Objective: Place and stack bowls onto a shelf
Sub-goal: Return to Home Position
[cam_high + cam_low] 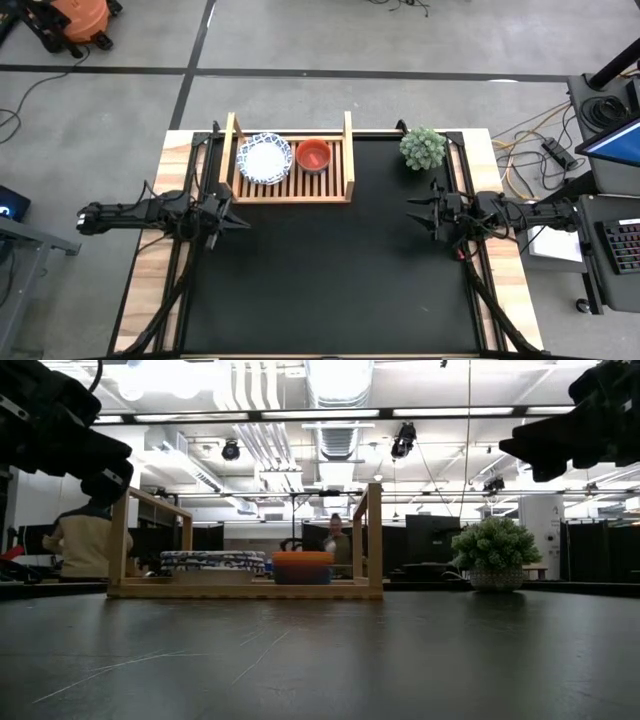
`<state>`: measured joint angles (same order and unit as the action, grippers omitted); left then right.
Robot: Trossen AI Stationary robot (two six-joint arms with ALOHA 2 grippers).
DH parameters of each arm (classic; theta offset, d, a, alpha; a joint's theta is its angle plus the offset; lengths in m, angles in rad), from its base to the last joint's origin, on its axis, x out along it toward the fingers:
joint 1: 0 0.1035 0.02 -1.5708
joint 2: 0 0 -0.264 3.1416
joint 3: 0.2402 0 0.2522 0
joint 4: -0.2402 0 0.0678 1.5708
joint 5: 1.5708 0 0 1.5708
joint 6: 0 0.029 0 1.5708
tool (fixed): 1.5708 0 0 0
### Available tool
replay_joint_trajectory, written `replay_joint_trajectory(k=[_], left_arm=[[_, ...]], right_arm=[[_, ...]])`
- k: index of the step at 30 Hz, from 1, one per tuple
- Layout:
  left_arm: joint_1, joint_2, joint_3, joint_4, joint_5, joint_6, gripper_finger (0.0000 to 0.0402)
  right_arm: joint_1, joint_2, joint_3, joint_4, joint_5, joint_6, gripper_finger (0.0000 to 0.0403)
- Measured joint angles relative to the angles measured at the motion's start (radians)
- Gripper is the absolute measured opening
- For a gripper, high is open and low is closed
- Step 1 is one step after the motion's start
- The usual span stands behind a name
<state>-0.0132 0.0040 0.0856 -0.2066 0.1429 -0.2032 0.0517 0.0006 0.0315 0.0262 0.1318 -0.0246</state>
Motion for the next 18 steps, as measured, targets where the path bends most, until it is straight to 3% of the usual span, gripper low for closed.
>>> replay_joint_trajectory(k=[18], left_arm=[[0.0, 0.001, -0.001, 0.0, -0.004, 0.003, 0.0]], right_arm=[[0.0, 0.002, 0.001, -0.036, 0.026, -0.036, 0.0128]])
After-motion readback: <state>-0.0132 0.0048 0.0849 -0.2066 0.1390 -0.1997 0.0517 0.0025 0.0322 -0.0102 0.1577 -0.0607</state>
